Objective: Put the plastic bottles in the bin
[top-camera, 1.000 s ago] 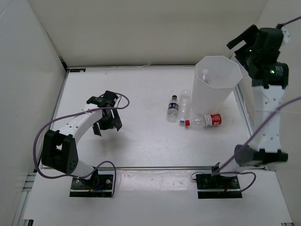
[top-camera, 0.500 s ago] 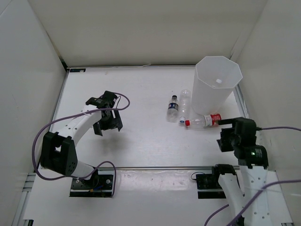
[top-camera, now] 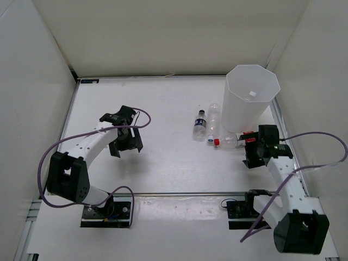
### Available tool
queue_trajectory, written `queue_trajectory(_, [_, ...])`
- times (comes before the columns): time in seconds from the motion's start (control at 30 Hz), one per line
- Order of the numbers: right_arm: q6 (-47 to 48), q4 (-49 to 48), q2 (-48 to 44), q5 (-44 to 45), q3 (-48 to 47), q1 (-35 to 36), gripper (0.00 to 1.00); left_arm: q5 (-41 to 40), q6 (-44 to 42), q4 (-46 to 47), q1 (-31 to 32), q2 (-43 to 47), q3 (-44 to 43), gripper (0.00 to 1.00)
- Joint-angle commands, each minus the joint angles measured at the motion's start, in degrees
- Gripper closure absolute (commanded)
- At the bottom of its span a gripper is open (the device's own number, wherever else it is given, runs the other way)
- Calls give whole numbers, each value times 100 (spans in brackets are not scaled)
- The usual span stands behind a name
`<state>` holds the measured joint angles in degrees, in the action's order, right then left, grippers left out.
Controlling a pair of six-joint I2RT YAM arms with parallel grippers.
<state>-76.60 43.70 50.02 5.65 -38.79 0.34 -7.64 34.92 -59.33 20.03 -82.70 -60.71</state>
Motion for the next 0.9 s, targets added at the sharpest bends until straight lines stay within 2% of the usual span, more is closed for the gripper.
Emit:
queue_trajectory(0.0, [356,-722,464,-55,-41,-34,0,96,-3,36,-8,262,146,0])
queue_trajectory(0.2, [479,-1170,1535,-231,-314,-227,1,149,-2,-17,-8,368,314,0])
queue_trajectory(0.4, [636,-1540,2229,-363,-577,-280,3,149,-2,-69,-8,421,428,0])
queue_trajectory(0.87, [699,-1725,3330,-722,-955,-394,5,87,103,-228,-8,368,428,0])
